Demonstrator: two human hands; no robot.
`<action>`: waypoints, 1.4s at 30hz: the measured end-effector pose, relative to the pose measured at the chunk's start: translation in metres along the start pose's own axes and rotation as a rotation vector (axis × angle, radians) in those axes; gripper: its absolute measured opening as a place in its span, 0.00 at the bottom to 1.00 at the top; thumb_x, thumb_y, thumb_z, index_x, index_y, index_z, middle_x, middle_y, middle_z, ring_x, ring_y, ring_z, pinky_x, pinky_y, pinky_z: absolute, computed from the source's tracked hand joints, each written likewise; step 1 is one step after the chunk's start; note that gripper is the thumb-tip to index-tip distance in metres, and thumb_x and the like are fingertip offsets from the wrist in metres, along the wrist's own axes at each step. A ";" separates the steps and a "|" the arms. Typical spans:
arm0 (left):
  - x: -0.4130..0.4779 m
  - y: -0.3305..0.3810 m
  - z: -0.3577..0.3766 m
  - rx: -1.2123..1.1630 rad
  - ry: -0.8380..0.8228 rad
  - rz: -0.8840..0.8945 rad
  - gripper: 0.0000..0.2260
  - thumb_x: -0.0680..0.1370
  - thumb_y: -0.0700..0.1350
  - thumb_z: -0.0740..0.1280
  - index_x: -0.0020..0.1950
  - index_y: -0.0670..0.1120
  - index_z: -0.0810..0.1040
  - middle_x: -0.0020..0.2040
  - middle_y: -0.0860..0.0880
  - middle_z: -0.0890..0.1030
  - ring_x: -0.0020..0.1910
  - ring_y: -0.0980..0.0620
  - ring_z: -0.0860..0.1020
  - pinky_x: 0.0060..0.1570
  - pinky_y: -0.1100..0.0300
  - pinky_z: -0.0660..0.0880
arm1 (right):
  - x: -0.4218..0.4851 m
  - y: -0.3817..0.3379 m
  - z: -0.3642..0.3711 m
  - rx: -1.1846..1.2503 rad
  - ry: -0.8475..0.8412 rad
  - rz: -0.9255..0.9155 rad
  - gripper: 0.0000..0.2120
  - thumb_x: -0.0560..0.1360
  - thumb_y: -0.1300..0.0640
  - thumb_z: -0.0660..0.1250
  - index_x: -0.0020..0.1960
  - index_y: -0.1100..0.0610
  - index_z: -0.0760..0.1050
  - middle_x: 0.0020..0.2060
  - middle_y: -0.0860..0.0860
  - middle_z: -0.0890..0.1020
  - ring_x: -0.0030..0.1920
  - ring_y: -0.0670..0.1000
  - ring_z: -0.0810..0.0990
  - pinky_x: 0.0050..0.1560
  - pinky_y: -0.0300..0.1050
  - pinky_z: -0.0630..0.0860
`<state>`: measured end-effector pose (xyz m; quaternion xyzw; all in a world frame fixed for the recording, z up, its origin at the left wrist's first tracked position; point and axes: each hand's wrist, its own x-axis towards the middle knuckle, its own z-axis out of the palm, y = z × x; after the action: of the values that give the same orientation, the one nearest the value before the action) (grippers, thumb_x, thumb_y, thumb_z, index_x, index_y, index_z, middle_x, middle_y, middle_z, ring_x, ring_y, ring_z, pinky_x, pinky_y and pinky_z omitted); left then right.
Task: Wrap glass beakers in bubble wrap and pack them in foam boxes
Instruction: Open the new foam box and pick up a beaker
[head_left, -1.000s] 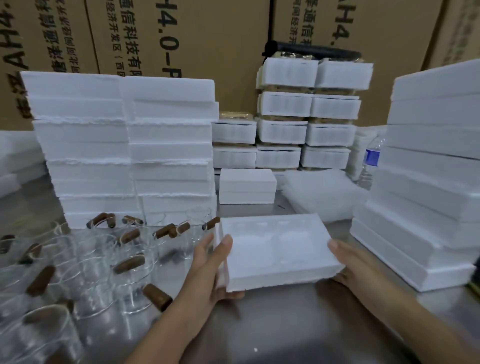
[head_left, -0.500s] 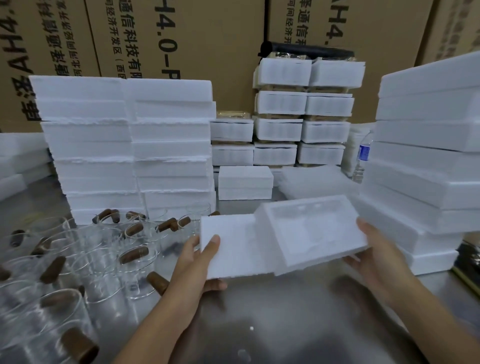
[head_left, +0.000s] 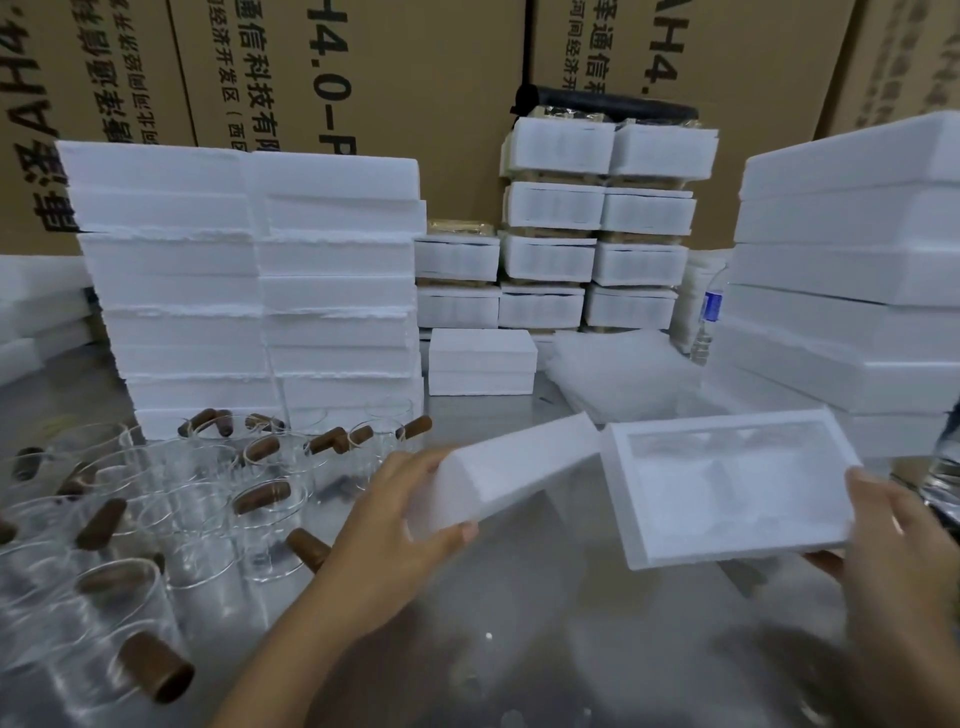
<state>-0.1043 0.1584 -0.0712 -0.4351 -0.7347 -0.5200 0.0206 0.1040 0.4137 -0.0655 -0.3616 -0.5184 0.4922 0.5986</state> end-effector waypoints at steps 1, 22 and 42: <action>-0.003 0.001 -0.002 0.061 -0.021 0.062 0.29 0.72 0.44 0.73 0.60 0.72 0.67 0.59 0.67 0.70 0.61 0.69 0.67 0.55 0.73 0.66 | 0.001 -0.004 -0.008 -0.022 -0.014 -0.011 0.12 0.76 0.45 0.62 0.51 0.52 0.76 0.48 0.55 0.79 0.48 0.56 0.79 0.38 0.46 0.78; -0.055 0.041 -0.021 0.461 -0.219 0.283 0.13 0.81 0.48 0.58 0.62 0.64 0.66 0.62 0.68 0.67 0.63 0.69 0.64 0.56 0.71 0.63 | 0.016 0.010 -0.057 -0.537 0.008 0.182 0.14 0.80 0.56 0.55 0.56 0.65 0.73 0.43 0.61 0.74 0.46 0.61 0.72 0.45 0.52 0.67; -0.082 0.016 -0.010 0.536 -0.015 0.252 0.15 0.75 0.36 0.64 0.59 0.48 0.77 0.53 0.53 0.79 0.53 0.51 0.74 0.55 0.61 0.69 | -0.031 0.003 -0.046 -0.756 -0.300 -0.289 0.18 0.82 0.51 0.51 0.45 0.59 0.75 0.39 0.58 0.77 0.43 0.60 0.75 0.46 0.56 0.73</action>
<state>-0.0465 0.1013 -0.0942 -0.5059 -0.7862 -0.2973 0.1938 0.1490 0.3884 -0.0860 -0.4036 -0.7890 0.2256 0.4047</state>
